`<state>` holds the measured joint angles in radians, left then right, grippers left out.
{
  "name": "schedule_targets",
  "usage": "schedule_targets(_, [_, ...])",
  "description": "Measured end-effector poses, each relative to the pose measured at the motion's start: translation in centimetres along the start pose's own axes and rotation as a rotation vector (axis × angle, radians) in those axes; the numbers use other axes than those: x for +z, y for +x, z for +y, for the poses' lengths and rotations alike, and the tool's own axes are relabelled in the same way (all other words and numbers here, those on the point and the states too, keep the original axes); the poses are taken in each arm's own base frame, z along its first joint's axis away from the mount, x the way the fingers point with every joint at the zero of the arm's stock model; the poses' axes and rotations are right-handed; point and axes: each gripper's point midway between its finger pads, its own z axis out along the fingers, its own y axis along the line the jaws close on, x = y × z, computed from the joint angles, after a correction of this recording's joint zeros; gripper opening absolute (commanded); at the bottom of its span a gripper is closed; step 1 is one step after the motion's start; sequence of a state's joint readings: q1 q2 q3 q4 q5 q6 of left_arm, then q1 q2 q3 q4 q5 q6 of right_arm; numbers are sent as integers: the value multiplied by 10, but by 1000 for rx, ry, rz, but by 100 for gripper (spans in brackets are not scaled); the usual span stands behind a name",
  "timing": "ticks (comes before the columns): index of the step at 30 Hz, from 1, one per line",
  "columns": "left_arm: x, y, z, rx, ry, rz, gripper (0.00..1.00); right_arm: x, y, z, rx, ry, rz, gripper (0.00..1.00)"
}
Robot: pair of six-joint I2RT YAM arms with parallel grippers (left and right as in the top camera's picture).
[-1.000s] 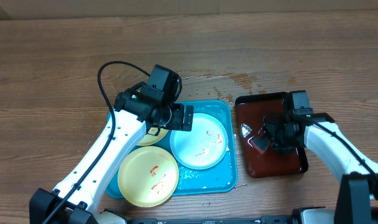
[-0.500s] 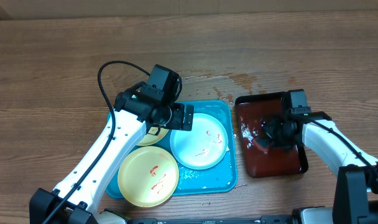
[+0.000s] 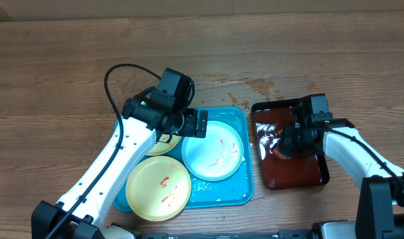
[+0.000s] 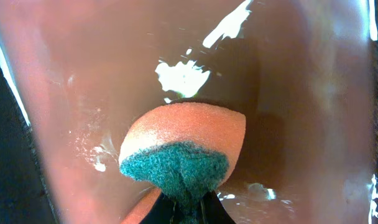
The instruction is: Clean dirty plates on tray and stack at the side
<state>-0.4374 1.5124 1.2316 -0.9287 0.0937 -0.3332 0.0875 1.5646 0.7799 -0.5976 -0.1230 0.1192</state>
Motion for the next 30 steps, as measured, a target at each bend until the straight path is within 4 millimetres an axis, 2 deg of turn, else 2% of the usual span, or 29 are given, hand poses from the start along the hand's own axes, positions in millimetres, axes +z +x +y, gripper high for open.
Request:
schedule_targets(10, [0,-1,0,0,0,-2,100,-8,-4,14,-74,-70,15,4])
schedule_targets(16, [0,-3,-1,2,4,-13,100,-34,-13,24,-72,-84,69,4])
schedule_targets(21, [0,-4,-1,17,5,-15,100,-67,-22,26,-71,-54,112,4])
schedule_targets(30, [0,-8,-3,26,10,-32,100,-78,2,6,-60,59,217,4])
